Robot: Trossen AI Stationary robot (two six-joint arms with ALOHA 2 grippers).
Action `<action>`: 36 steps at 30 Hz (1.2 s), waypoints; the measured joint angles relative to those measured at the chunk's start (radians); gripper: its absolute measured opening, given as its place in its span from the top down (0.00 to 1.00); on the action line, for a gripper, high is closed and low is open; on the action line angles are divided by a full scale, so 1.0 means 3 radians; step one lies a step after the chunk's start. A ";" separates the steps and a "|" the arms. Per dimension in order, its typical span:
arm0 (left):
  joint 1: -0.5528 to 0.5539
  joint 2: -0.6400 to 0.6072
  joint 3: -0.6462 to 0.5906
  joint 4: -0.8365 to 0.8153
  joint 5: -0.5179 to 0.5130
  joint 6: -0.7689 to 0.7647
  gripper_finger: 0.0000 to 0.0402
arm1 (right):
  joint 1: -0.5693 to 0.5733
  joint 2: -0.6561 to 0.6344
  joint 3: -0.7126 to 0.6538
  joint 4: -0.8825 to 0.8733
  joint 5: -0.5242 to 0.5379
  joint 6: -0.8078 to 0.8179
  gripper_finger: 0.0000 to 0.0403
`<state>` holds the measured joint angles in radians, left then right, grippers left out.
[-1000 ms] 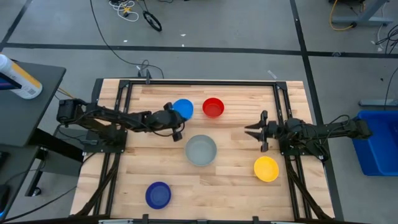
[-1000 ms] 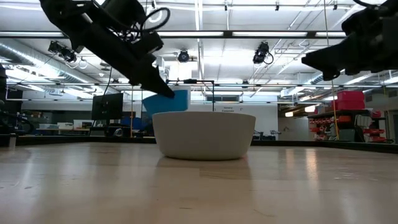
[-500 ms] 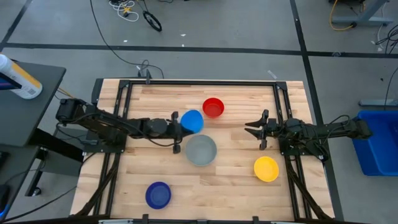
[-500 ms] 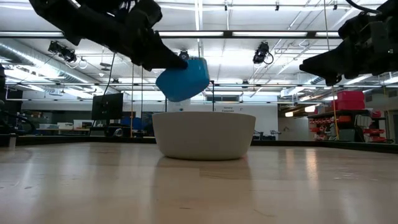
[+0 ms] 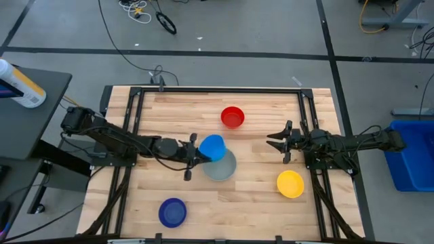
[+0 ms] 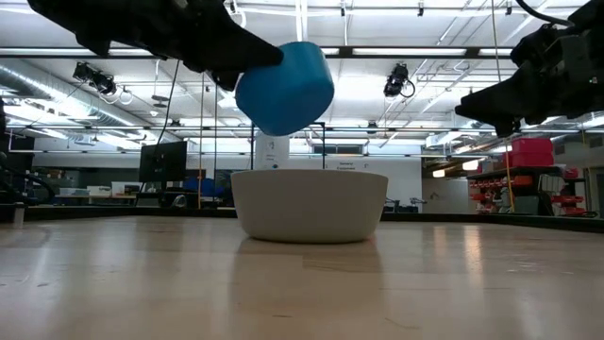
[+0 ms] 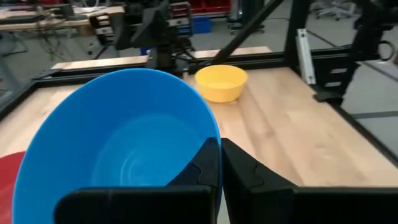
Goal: Nest bowls inside each other
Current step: Stack the light blue bowl on the gray bowl
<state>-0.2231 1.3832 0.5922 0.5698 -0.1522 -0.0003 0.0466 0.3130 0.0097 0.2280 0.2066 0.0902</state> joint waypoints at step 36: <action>0.0049 0.0579 0.0384 -0.0630 0.0483 -0.0205 0.99 | 0.0000 -0.0001 0.0000 0.0003 0.0001 0.0001 0.51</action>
<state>-0.2085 1.5570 0.7073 0.3809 -0.0074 -0.0619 0.0466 0.3128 0.0097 0.2289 0.2070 0.0906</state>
